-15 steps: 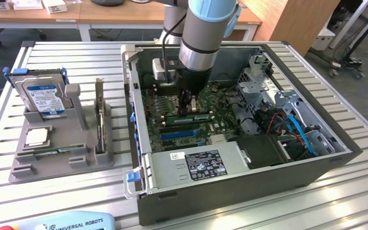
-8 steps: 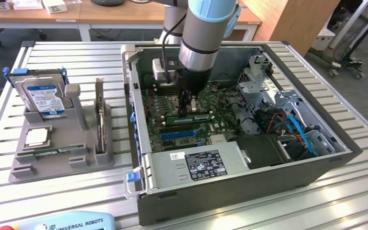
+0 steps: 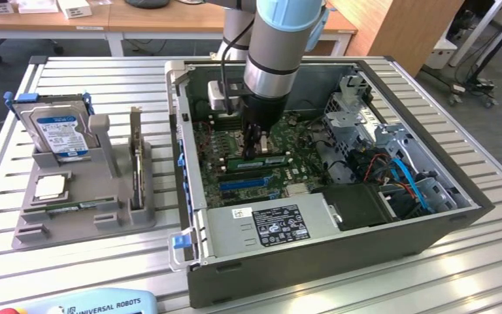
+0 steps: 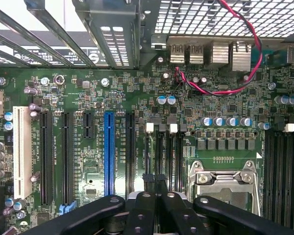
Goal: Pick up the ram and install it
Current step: 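Press down the ram until it locks into place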
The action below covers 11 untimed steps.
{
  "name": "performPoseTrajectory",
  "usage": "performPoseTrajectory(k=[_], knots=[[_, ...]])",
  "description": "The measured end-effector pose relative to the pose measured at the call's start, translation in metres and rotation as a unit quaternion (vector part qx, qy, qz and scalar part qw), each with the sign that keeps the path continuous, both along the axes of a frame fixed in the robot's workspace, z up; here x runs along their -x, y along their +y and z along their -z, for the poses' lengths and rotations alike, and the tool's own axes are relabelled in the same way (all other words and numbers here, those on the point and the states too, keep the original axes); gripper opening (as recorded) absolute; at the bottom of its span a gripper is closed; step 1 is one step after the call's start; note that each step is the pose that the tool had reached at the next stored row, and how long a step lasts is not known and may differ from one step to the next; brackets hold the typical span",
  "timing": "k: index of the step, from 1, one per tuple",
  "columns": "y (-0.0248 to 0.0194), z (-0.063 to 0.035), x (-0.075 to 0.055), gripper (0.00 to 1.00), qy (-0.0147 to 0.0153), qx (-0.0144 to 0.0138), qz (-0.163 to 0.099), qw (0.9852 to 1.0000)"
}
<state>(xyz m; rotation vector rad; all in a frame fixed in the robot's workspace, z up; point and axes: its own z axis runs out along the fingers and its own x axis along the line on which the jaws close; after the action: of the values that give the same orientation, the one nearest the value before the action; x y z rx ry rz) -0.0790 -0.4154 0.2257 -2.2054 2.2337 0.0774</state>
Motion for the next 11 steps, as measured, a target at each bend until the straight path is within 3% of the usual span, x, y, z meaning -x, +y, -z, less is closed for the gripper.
performPoseTrajectory(k=[11], knots=[[-0.0002, 0.003, 0.0001, 0.1, 0.0001, 0.0003, 0.0, 1.0]])
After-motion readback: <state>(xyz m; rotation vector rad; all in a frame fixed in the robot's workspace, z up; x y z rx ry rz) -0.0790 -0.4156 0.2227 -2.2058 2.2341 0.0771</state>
